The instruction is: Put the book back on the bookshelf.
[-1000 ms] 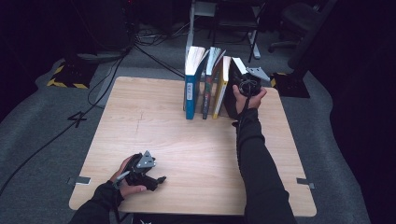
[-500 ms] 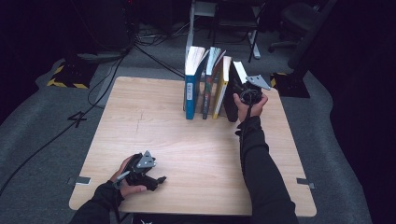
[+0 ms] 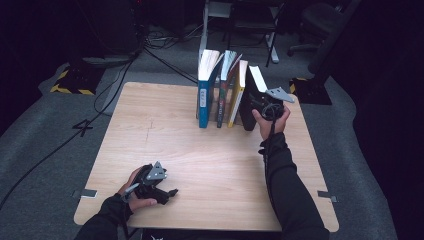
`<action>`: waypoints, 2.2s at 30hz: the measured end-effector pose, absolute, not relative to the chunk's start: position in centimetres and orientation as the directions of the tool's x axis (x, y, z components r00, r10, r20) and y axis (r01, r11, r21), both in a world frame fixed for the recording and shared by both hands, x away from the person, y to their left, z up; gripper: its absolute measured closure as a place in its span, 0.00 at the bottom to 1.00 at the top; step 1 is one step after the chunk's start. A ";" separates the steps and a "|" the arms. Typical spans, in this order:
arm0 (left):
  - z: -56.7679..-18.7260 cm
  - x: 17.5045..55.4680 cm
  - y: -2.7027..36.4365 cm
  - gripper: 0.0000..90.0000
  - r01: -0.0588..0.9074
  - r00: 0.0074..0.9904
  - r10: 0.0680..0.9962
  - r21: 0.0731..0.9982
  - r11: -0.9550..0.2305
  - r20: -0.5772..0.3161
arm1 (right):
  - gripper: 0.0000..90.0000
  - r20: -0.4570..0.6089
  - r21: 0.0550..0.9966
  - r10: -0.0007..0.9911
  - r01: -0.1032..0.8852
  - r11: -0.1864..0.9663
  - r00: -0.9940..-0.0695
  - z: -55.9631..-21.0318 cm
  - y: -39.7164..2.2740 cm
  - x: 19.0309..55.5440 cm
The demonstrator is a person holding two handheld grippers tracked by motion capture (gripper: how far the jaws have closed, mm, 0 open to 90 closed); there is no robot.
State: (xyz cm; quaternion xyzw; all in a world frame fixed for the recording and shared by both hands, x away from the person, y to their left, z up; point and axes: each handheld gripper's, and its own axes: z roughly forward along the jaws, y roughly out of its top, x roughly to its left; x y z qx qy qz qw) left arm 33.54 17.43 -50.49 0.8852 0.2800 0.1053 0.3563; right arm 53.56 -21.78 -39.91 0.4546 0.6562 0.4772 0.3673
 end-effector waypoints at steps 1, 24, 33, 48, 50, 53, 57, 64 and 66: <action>-50.5 33.5 17.4 0.16 0.421 0.821 0.571 0.689 -0.590 -0.012 | 0.41 -0.062 0.957 0.939 0.247 0.152 -0.339 -40.4 -22.1 52.8; -50.5 33.5 17.4 0.16 0.424 0.818 0.576 0.690 -0.586 -0.013 | 0.62 -0.051 0.904 0.905 0.367 0.221 -0.422 -48.2 -22.6 51.8; -50.5 33.5 17.4 0.16 0.424 0.817 0.577 0.690 -0.586 -0.012 | 0.68 -0.102 0.907 0.908 0.337 0.253 -0.407 -47.2 -20.7 52.2; -50.5 33.5 17.4 0.16 0.426 0.815 0.579 0.690 -0.585 -0.013 | 0.66 -0.067 0.904 0.918 0.365 0.223 -0.392 -46.7 -21.5 52.5; -50.5 33.5 17.4 0.16 0.426 0.815 0.579 0.690 -0.585 -0.012 | 0.65 -0.070 0.905 0.914 0.360 0.227 -0.400 -46.4 -21.7 52.5; -50.5 33.5 17.4 0.16 0.427 0.815 0.579 0.689 -0.585 -0.013 | 0.65 -0.082 0.903 0.913 0.358 0.239 -0.400 -46.0 -21.9 52.5; -50.5 33.4 17.4 0.16 0.427 0.814 0.580 0.689 -0.585 -0.013 | 0.63 -0.077 0.900 0.909 0.364 0.240 -0.409 -45.4 -22.2 52.4; -50.5 33.4 17.4 0.16 0.428 0.814 0.581 0.689 -0.584 -0.013 | 0.54 -0.111 0.880 0.890 0.373 0.295 -0.441 -44.4 -22.3 52.1; -50.5 33.4 17.4 0.16 0.428 0.814 0.581 0.689 -0.584 -0.013 | 0.53 -0.115 0.875 0.888 0.377 0.303 -0.446 -44.3 -22.4 52.1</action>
